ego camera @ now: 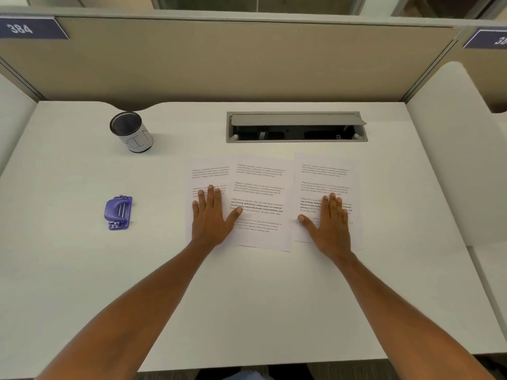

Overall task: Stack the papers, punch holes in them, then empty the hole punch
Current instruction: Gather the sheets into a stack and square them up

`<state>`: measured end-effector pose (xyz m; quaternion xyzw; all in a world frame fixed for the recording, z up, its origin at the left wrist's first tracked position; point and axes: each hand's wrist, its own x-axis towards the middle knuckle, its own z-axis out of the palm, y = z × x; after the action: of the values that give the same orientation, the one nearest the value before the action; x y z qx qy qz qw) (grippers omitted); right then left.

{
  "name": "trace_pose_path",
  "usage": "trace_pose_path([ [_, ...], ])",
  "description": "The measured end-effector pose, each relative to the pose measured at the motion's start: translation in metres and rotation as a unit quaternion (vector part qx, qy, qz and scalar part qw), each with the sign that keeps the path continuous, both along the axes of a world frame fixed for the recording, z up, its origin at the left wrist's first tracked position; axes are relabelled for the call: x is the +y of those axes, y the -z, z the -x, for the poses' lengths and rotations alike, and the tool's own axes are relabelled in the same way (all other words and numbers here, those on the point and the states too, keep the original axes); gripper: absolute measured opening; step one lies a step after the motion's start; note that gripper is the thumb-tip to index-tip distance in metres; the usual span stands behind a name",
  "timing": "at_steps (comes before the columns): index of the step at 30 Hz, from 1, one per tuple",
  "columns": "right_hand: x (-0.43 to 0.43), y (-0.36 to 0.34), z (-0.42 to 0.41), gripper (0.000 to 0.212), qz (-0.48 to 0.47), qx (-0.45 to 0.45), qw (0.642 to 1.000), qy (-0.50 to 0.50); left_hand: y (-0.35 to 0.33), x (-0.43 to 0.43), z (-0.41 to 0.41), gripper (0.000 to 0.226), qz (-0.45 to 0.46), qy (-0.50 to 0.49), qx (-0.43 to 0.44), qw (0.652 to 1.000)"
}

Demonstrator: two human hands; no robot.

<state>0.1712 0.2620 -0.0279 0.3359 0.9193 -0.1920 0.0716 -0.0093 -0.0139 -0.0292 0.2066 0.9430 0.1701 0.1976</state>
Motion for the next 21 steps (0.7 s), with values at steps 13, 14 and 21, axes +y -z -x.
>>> trace_pose_path([
  [13, -0.021, -0.001, 0.011, 0.098, 0.009, 0.006, 0.999, -0.036, -0.008, 0.021, -0.008, 0.102, -0.053, 0.013, -0.007, 0.998],
  [14, -0.017, -0.002, 0.01, 0.098, 0.008, 0.012, 0.999, -0.031, -0.008, 0.017, -0.006, 0.102, -0.061, 0.003, -0.005, 0.998],
  [21, 0.014, -0.003, -0.002, 0.105, 0.009, -0.001, 0.998, 0.061, -0.005, -0.011, 0.006, 0.102, -0.042, -0.026, -0.035, 0.998],
])
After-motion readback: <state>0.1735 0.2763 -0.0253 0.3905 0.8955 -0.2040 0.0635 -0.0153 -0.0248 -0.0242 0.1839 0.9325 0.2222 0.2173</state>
